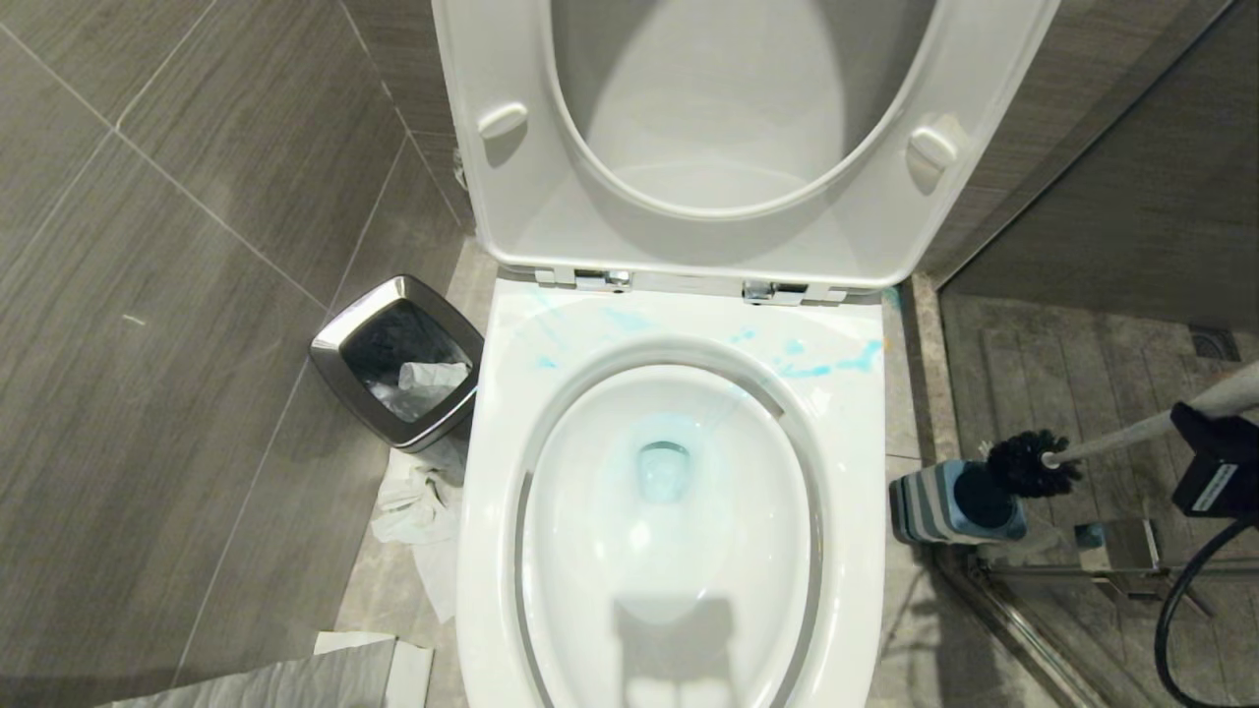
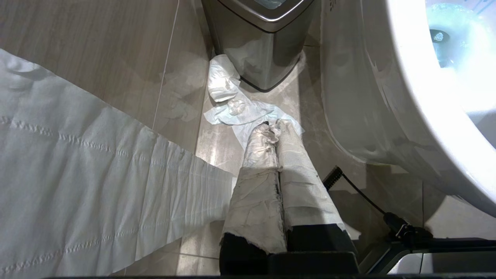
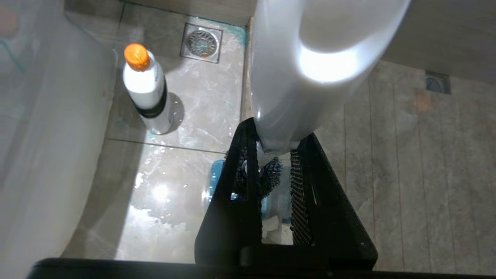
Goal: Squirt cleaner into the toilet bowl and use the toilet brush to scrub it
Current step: Scrub the toilet bowl
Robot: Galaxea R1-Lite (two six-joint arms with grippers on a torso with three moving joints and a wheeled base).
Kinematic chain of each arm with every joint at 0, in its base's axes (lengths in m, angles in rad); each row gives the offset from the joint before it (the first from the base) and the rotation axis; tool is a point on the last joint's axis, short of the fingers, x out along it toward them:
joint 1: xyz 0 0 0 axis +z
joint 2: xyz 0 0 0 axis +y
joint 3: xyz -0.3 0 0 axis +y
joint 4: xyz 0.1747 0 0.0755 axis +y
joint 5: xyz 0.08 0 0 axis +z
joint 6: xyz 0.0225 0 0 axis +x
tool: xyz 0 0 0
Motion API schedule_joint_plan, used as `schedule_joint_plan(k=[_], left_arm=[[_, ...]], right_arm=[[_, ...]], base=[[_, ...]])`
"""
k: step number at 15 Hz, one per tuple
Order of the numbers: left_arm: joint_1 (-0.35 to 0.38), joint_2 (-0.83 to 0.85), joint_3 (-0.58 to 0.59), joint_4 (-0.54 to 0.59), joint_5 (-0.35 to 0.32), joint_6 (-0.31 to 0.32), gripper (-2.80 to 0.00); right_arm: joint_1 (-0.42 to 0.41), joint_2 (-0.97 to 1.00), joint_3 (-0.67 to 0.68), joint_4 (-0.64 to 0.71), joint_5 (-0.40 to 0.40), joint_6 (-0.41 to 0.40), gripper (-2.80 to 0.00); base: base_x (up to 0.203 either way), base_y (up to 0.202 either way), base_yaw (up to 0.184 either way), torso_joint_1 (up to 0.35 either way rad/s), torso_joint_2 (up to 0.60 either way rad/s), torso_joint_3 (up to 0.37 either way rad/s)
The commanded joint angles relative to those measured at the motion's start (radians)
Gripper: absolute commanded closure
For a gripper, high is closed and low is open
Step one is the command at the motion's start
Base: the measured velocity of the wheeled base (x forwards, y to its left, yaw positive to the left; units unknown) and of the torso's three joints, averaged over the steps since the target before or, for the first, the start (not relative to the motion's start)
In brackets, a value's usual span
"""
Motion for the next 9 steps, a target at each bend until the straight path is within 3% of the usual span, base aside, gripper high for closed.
schedule_joint_plan(k=[1,5,9], left_arm=[[0.0,0.0,0.002,0.0,0.0,0.0,0.0],[0.0,0.0,0.002,0.0,0.0,0.0,0.0],[0.0,0.0,0.002,0.0,0.0,0.0,0.0]], right_arm=[[0.0,-0.104,-0.144,0.278,0.01,0.008,0.0],[0.001,-0.186,-0.343,0.601,0.055,0.028,0.0],[0.001,-0.221,-0.37,0.699,0.102,0.028,0.0]], base=[[0.0,0.0,0.0,0.0,0.0,0.0],[0.0,0.0,0.0,0.0,0.0,0.0],[0.0,0.0,0.0,0.0,0.0,0.0]])
